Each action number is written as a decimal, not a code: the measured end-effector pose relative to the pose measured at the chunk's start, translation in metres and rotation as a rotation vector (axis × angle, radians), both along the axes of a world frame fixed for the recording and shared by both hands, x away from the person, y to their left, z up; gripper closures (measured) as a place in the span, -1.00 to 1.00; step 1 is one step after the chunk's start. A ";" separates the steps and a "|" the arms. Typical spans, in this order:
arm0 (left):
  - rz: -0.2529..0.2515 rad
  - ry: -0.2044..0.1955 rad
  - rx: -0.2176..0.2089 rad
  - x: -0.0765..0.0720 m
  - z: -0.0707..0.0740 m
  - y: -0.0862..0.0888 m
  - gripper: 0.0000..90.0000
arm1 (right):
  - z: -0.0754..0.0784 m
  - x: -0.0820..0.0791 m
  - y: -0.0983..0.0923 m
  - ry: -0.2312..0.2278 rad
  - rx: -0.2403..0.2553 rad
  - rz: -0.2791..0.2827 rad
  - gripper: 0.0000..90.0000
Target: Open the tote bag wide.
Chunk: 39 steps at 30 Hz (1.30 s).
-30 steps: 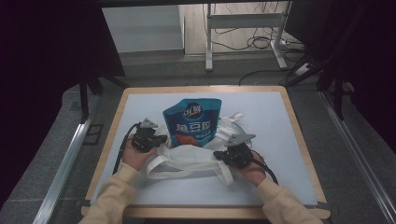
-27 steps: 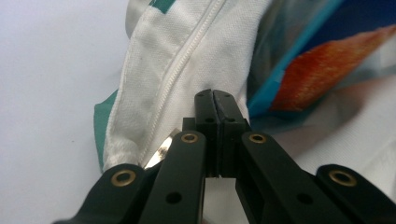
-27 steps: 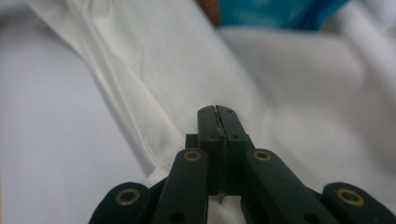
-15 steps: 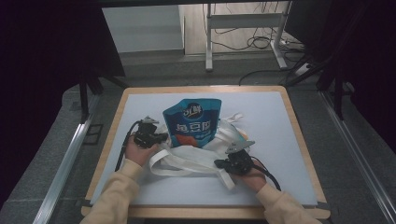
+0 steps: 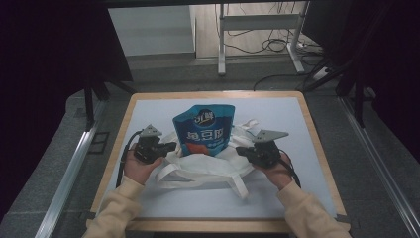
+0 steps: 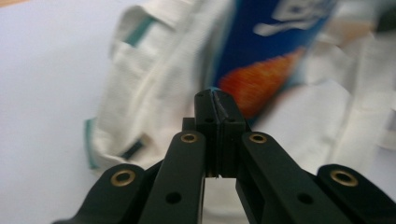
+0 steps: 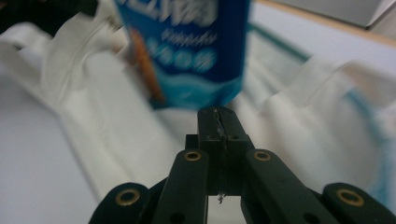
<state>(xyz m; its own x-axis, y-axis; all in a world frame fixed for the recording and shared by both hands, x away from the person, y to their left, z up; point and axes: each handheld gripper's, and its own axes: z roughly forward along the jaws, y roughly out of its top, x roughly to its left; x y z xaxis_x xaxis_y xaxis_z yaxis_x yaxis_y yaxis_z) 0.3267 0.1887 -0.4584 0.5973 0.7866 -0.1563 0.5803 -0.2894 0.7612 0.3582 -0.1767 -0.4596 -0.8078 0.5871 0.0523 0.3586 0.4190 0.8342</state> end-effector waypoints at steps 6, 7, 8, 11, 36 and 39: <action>-0.054 0.020 0.013 -0.013 -0.005 -0.008 0.99 | 0.012 0.034 0.002 0.005 -0.033 -0.048 0.98; -0.061 0.028 0.013 -0.014 -0.007 -0.008 0.99 | 0.012 0.037 0.003 0.010 -0.037 -0.052 0.98; -0.067 0.034 0.013 -0.016 -0.009 -0.008 0.99 | 0.012 0.042 0.004 0.013 -0.047 -0.054 0.97; -0.077 0.052 0.010 -0.021 -0.014 -0.005 1.00 | 0.010 0.051 0.008 0.025 -0.084 -0.068 0.98; -0.100 0.135 0.034 -0.026 -0.045 -0.008 1.00 | -0.026 0.089 0.004 0.108 -0.151 -0.140 0.98; -0.100 0.133 0.032 -0.026 -0.045 -0.008 1.00 | -0.026 0.089 0.004 0.108 -0.146 -0.139 0.98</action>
